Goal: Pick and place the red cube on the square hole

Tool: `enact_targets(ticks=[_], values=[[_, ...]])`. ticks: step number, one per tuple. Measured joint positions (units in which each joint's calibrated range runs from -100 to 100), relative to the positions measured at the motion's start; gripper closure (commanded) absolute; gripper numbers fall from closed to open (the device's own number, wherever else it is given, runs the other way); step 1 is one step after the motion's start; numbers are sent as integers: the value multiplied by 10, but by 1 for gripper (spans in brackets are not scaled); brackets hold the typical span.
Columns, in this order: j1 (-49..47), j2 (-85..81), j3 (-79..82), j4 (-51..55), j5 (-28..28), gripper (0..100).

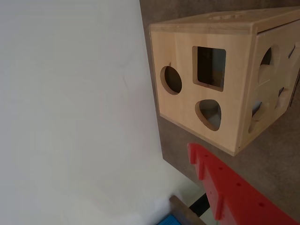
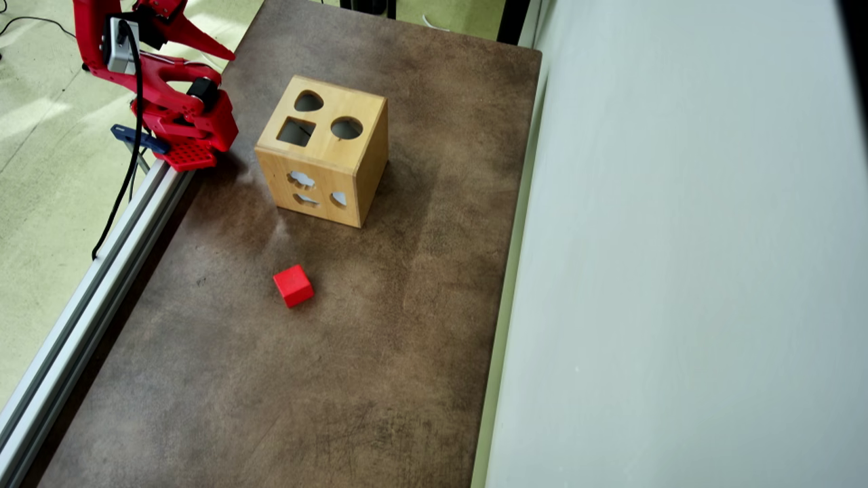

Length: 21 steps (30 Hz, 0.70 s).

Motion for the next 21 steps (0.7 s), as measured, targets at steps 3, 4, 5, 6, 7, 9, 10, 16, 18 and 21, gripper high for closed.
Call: enact_targets(ticks=[3, 4, 5, 6, 7, 9, 10, 16, 18, 21], values=[[1, -30, 23, 0, 0, 91], [0, -64, 29, 0, 0, 91], [0, -115, 31, 0, 0, 91], [0, -163, 32, 0, 0, 91], [0, -186, 21, 0, 0, 91], [0, -203, 33, 0, 0, 91], [-4, -205, 38, 0, 0, 91], [2, -208, 36, 0, 0, 91], [3, -208, 36, 0, 0, 91], [3, -208, 36, 0, 0, 91]])
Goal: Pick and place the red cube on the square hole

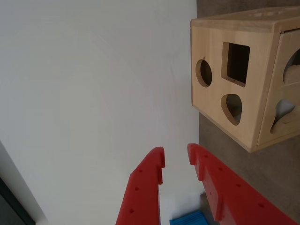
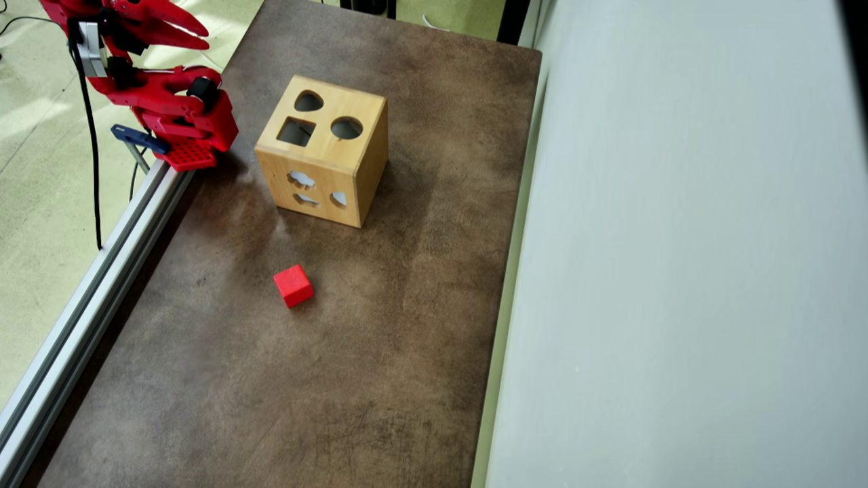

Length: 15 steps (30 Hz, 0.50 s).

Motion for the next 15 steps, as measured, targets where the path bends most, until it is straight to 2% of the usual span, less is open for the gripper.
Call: enact_targets(ticks=[15], values=[[0, 31, -1, 0, 0, 91]])
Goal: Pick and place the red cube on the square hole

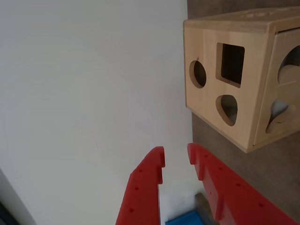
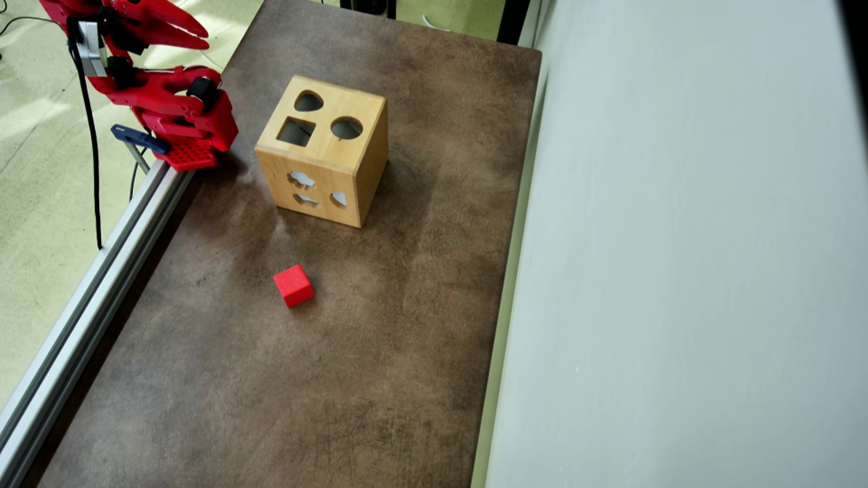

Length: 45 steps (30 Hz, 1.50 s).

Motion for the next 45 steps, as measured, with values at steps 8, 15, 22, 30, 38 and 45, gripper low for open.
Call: enact_targets(ticks=[8, 15, 22, 30, 38, 45], values=[[4, 142, -99, 0, 0, 91], [111, 297, -195, 0, 0, 91], [241, 431, -221, 0, 64, 91], [381, 562, -247, 0, 171, 91], [424, 725, -330, 0, 244, 91], [423, 847, -393, 0, 304, 91]])
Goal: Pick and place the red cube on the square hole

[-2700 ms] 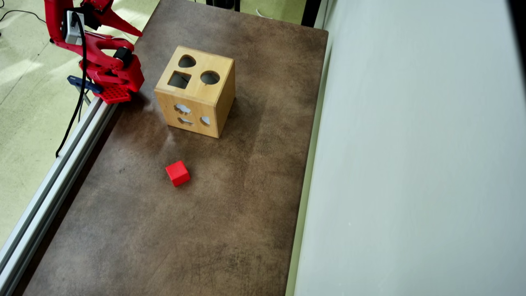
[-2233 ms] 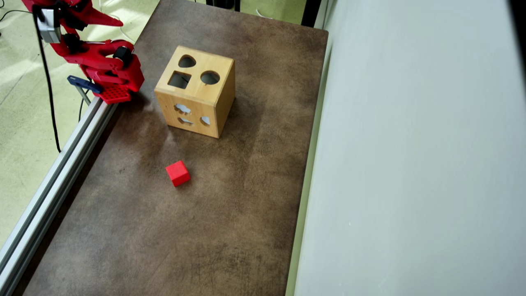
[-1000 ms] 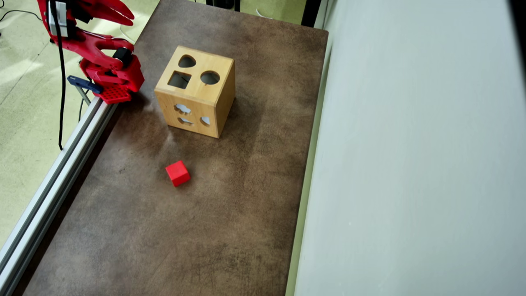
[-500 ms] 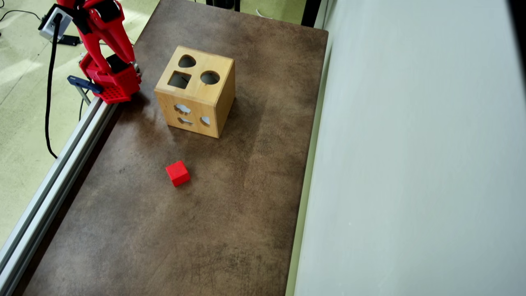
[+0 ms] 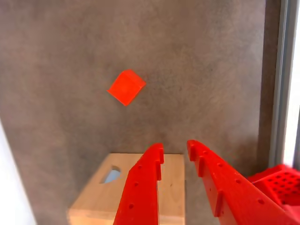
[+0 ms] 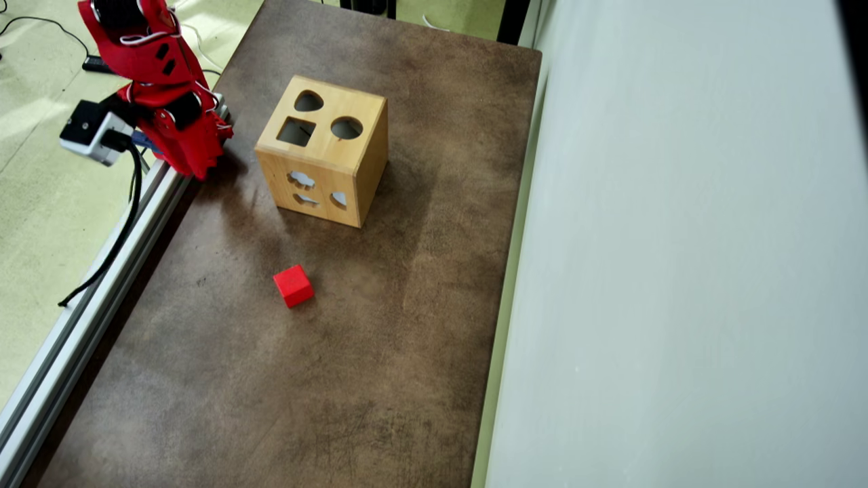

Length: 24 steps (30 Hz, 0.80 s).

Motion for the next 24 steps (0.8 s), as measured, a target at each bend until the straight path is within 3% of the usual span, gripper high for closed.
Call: enact_targets(ticks=[13, 24], values=[[-47, 151, -33, -156, 102, 91], [-110, 152, -33, -156, 109, 91]])
